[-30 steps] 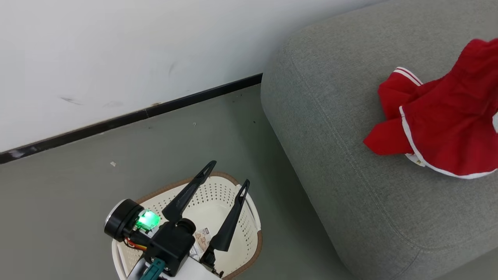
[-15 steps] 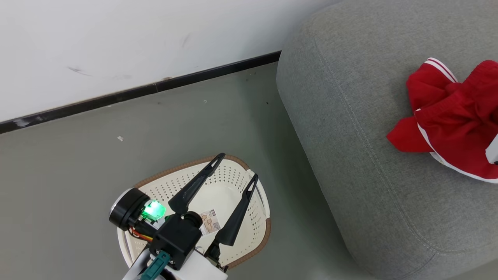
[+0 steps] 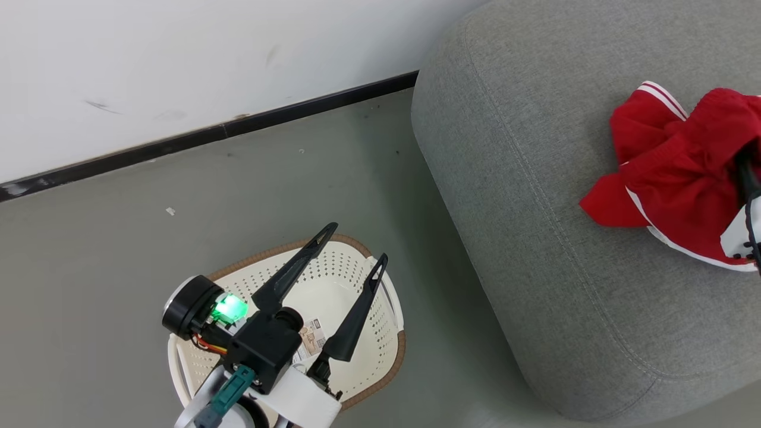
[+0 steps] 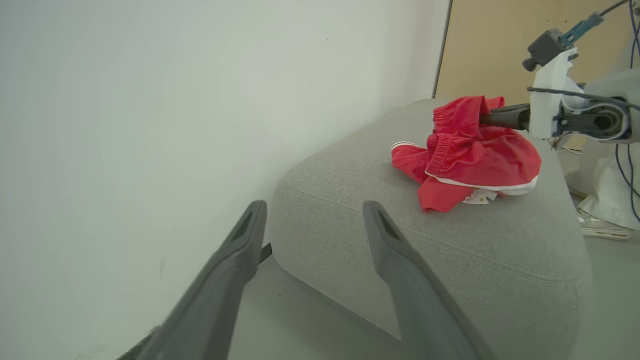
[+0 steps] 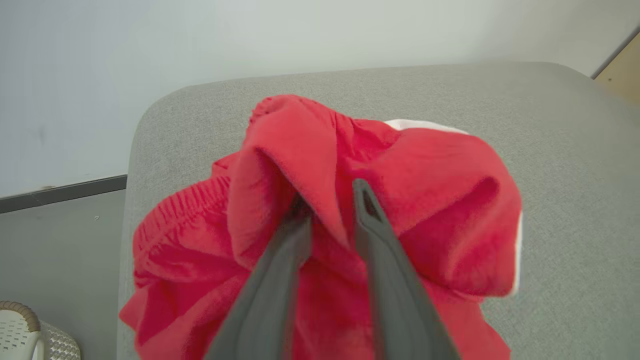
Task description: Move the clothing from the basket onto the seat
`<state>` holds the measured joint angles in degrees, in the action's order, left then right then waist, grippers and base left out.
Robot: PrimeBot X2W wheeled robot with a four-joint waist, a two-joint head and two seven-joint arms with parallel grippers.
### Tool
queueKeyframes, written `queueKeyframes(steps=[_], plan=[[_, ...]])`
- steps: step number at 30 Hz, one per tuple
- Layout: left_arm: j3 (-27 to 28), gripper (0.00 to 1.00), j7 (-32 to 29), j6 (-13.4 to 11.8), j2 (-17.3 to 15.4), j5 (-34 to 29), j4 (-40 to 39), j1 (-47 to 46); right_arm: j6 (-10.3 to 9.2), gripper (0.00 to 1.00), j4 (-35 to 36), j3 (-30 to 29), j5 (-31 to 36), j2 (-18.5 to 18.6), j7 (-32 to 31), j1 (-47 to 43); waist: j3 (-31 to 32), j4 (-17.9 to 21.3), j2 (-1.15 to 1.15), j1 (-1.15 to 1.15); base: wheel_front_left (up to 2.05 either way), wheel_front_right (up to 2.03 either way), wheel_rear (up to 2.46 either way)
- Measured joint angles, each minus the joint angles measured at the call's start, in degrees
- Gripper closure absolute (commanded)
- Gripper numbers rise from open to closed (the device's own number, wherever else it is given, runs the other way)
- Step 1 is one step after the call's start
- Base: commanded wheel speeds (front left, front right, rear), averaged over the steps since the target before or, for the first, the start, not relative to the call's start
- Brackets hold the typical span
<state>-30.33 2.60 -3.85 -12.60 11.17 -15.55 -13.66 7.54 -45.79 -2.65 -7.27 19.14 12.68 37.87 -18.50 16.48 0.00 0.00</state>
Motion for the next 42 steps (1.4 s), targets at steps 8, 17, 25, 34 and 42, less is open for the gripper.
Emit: queueKeyframes(steps=[8, 17, 25, 34, 42], plan=[[1.22, 0.0, 0.52, 0.04, 0.3, 1.81, 1.19, 0.01, 0.0, 0.0, 1.16, 0.22, -0.15, 0.71, 1.04, -0.23, 0.93, 1.3, 0.0, 0.0, 0.0, 0.0, 0.0], [4.55, 0.0, 2.19, -1.02, 0.23, 2.68, 3.74, 0.1, 0.0, 0.0, 5.98, -1.14, 0.13, 0.77, 1.49, -4.17, 2.85, 2.31, 0.0, 0.0, 0.0, 0.0, 0.0], [8.67, 0.0, 4.28, -3.66, 0.49, 3.58, 5.84, 1.21, 0.0, 0.0, 14.21, -1.91, 0.15, -2.61, 1.52, -7.45, 4.72, 2.17, 0.0, 0.0, 0.0, 0.0, 0.0], [14.46, 0.0, 6.79, -7.46, 0.15, 4.48, 9.11, 3.51, 0.0, 0.0, 22.08, -0.86, 1.47, -6.32, 1.52, -11.23, 6.97, 0.84, 0.0, 0.0, 0.0, 0.0, 0.0], [18.96, 0.0, 8.9, -10.24, 0.11, 6.3, 11.82, 6.33, 0.0, 0.0, 27.4, 1.44, 2.81, -11.31, 1.52, -14.89, 9.04, -1.24, 0.0, 0.0, 0.0, 0.0, 0.0]])
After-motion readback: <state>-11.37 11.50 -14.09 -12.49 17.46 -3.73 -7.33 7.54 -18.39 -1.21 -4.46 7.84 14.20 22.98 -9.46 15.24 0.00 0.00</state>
